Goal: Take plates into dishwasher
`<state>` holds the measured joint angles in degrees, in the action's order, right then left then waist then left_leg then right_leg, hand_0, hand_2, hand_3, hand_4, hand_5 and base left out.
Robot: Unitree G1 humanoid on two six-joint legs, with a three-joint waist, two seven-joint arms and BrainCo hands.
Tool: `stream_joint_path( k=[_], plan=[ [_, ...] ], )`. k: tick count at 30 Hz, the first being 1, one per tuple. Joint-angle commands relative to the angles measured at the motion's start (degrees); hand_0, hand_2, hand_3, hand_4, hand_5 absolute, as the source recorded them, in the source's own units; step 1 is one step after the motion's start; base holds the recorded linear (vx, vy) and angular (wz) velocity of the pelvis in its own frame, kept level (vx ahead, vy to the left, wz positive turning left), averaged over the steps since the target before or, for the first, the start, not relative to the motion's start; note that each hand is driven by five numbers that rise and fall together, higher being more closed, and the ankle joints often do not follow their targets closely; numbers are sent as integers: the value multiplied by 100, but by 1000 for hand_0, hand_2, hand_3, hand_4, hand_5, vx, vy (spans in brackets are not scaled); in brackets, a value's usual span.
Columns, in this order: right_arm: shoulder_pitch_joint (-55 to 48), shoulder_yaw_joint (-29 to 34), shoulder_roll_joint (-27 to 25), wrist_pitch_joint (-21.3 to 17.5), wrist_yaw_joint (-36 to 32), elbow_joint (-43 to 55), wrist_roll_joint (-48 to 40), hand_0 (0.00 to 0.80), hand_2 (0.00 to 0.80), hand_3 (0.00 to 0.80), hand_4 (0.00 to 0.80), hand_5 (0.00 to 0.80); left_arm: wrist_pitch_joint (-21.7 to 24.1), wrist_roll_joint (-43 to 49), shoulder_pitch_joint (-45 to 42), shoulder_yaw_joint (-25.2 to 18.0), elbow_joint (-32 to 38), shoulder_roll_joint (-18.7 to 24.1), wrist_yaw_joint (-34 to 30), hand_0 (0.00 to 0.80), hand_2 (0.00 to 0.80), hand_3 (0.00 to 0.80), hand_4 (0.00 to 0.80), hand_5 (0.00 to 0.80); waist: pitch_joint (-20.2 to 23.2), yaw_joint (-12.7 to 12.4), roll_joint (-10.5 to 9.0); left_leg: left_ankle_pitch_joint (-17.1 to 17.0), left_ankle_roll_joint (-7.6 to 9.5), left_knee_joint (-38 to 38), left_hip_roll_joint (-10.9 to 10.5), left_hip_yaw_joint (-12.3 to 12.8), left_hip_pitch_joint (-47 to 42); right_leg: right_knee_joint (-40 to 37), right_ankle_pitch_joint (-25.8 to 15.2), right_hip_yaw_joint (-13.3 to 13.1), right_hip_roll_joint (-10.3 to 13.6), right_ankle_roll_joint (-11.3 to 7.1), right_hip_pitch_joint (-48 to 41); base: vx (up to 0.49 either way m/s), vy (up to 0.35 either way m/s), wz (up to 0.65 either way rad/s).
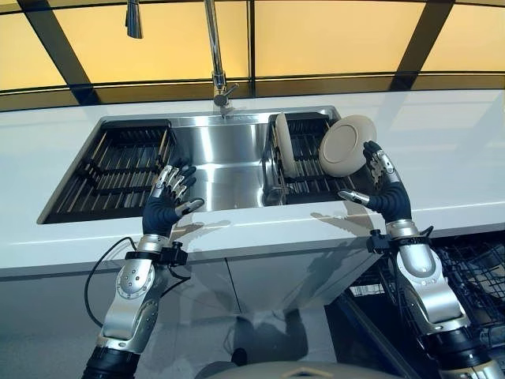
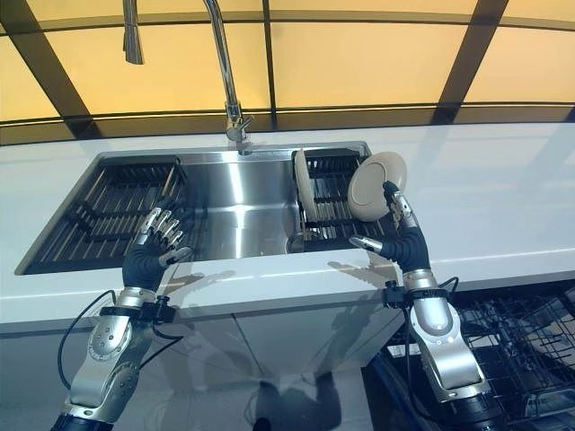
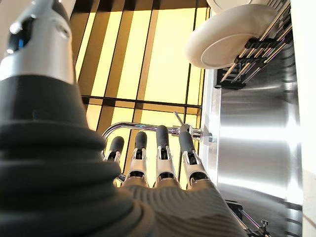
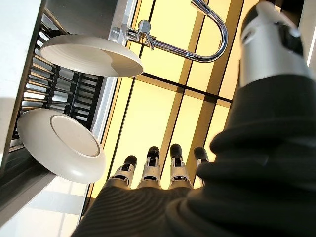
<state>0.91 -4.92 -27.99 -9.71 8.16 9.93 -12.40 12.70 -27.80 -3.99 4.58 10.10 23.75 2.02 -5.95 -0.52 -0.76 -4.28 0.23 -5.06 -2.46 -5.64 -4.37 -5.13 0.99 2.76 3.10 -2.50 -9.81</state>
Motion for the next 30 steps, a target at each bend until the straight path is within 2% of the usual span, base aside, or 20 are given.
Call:
stream_joint_path(
  k=[1,6,8,10,13,16,19,20,25,30],
  plan=[
    [406,148,-175,-230,199,111,77,0,0,0,0,0,190,20,224,-273,-70,241,-1,0,0,0,0,0,105,71,31,532,444,6,-141,274,-284,13,-331,-76,-334,110,259,0,0,0],
    [411,127,-171,-365,313,86,158,0,0,0,0,0,245,30,261,-185,-74,232,-98,0,0,0,0,0,89,87,56,542,443,6,-138,281,-289,13,-334,-92,-334,110,260,0,0,0],
    [427,118,-239,-414,460,110,574,0,0,0,0,0,242,-42,316,-154,-92,286,-28,0,0,0,0,0,76,89,56,554,446,6,-143,270,-303,13,-327,-88,-330,97,250,0,0,0],
    [534,116,-487,-413,883,79,1528,0,0,0,0,0,227,-199,416,-99,-126,326,73,0,0,0,0,0,78,81,57,556,444,6,-144,262,-309,13,-326,-86,-330,94,244,0,0,0],
    [939,108,-1033,-295,1505,-135,2819,0,0,0,0,0,197,-295,517,-38,-134,370,95,0,0,0,0,0,59,21,41,577,453,6,-149,226,-330,13,-315,-64,-327,99,215,0,0,0],
    [1565,16,-1782,-8,1908,-376,3909,0,0,0,0,0,198,-342,602,64,-143,466,81,0,0,0,0,0,53,-55,10,591,451,6,-159,177,-331,13,-300,-22,-324,103,201,0,0,0],
    [2164,-205,-2491,307,2009,-664,4489,0,0,0,0,0,209,-444,606,125,-123,589,22,0,0,0,0,0,73,-143,-36,590,439,6,-173,110,-327,13,-274,35,-318,102,180,0,0,0],
    [2213,-239,-2525,319,2030,-698,4590,0,0,0,0,0,210,-454,605,120,-123,594,17,0,0,0,0,0,72,-142,-36,590,439,6,-174,104,-329,13,-271,40,-318,103,177,0,0,0],
    [3171,-973,-3506,585,2047,-1295,5232,0,0,0,0,0,274,-726,548,168,-128,853,-89,0,0,0,0,0,144,-279,-111,571,424,6,-209,-39,-333,13,-229,163,-300,86,133,36,-6,4],
    [4061,-1761,-4141,504,1968,-2076,5527,0,0,0,0,0,256,-906,491,242,-132,1083,-222,0,0,0,0,0,183,-423,-180,552,407,6,-240,-191,-348,13,-188,306,-284,73,72,57,-21,16]
  ],
)
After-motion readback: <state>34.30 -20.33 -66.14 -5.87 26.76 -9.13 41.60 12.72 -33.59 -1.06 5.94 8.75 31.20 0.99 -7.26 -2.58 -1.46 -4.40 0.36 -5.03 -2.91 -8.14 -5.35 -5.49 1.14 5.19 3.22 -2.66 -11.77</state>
